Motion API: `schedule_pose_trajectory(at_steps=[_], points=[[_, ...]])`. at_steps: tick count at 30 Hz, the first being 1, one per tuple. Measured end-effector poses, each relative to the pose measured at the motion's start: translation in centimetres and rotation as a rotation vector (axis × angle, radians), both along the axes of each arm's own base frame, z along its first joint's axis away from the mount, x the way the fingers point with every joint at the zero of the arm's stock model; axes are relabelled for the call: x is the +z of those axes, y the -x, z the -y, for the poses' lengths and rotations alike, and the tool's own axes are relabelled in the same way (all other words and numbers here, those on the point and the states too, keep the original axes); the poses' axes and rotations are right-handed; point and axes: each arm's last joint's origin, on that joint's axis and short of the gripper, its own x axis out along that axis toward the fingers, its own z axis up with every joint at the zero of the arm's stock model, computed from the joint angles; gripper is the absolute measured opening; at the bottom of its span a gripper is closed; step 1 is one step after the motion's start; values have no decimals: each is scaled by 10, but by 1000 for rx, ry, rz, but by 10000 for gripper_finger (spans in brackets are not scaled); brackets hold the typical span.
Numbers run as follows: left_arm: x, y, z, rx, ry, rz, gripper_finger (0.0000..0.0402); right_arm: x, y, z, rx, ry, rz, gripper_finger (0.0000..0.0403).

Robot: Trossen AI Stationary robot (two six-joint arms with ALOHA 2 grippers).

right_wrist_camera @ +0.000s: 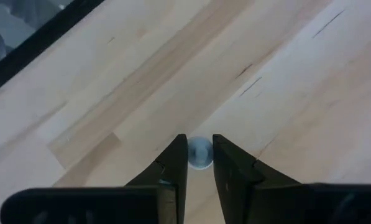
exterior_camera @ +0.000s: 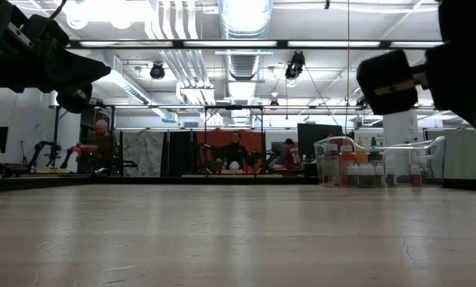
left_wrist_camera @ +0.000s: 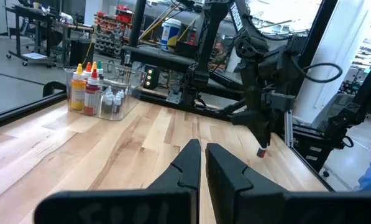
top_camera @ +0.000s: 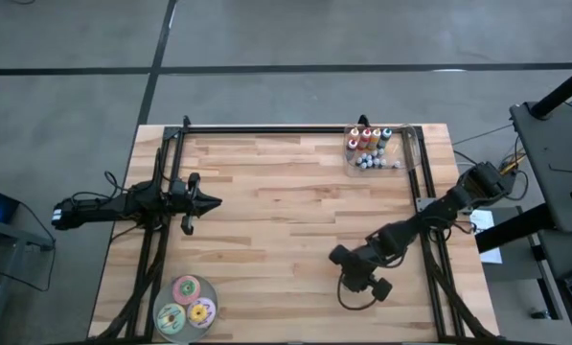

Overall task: Pick & Place food coloring
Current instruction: Put small red food coloring bottle into the bin

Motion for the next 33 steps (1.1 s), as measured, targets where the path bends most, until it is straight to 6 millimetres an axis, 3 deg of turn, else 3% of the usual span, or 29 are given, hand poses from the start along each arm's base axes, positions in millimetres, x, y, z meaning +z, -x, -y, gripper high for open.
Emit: schedule_pose_trajectory(at_steps=[7, 19, 24, 33], points=[[0, 0, 0, 0, 0, 0, 0, 29, -20, 7, -54, -2, 5, 54], [0, 0, 0, 0, 0, 0, 0, 99, -55, 36, -332, 2, 31, 54], [0, 0, 0, 0, 0, 0, 0, 102, -61, 54, -498, -55, -11, 54], [0, 0, 0, 0, 0, 0, 0, 80, -58, 99, -684, -18, -149, 54]])
